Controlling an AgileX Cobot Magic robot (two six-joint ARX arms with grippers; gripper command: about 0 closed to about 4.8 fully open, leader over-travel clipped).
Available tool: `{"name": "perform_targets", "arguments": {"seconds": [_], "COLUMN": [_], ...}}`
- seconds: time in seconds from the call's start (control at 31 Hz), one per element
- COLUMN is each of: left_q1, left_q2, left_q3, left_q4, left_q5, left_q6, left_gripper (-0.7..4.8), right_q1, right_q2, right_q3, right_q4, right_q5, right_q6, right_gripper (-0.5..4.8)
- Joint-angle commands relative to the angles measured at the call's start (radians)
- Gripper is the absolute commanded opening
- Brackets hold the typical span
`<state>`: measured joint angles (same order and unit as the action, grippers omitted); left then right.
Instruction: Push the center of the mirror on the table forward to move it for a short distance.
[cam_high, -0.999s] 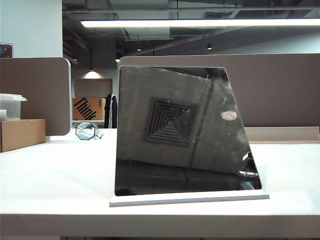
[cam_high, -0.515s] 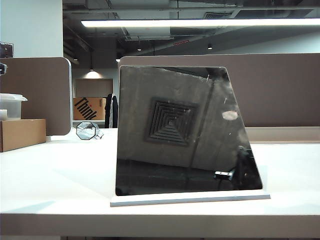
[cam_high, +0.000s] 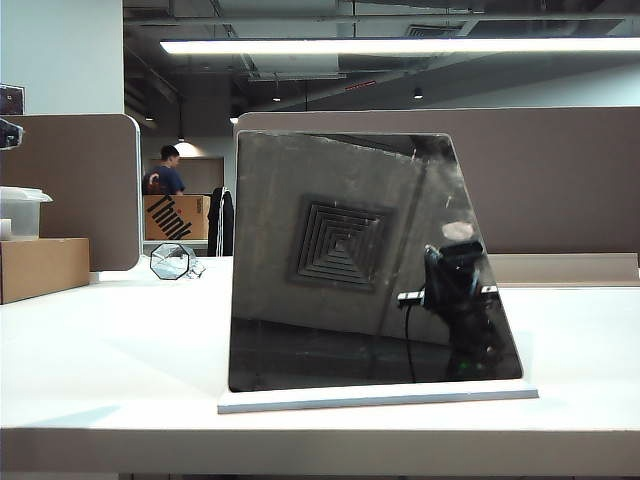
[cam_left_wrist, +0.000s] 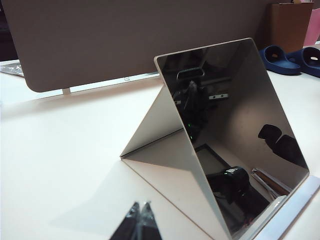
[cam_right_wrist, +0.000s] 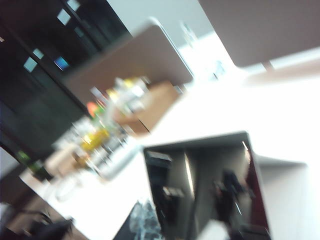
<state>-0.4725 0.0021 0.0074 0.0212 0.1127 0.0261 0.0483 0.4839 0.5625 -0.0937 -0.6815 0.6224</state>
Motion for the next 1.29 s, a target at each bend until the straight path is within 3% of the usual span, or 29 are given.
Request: {"name": "perform_targets", "arguments": {"seconds": [0.03, 0.29, 0.48, 0.61, 0.71, 0.87, 1.29], "left_q1": [-0.016, -0.054, -0.057, -0.061, -0.061, -0.061, -0.061], "left_q2": [0.001, 0.001, 0.001, 0.001, 0.001, 0.001, 0.001], "left_q3": [-0.001, -0.001, -0.001, -0.001, -0.001, -0.001, -0.001], "left_q4": [0.010, 0.010, 0.010, 0.010, 0.010, 0.010, 0.010], "left_q5": [0.004, 0.004, 0.002, 0.004, 0.004, 0.004, 0.004], "left_q6": [0.000, 0.000, 0.000, 0.000, 0.000, 0.000, 0.000], "left_gripper": [-0.05, -0.05, -0.05, -0.05, -0.05, -0.05, -0.05], "right_q1": [0.064, 0.352, 0.617, 0.708, 0.729, 0.731, 0.729], "right_q2": [0.111, 0.363, 0.571, 0.700, 0.761, 0.824, 0.921], "right_q3": [0.069, 0.133, 0.163, 0.166, 0.177, 0.177, 0.177], "right_q4": [-0.043, -0.043, -0.019, 0.075, 0.088, 0.160, 0.218], "right_q5": [-0.004, 0.200, 0.542, 0.666, 0.768, 0.749, 0.814], "right_q6": [-0.164, -0.274, -0.292, -0.289, -0.286, -0.281, -0.248], "right_gripper": [-0.05, -0.05, -0.05, -0.05, -0.05, -0.05, -0.05]}}
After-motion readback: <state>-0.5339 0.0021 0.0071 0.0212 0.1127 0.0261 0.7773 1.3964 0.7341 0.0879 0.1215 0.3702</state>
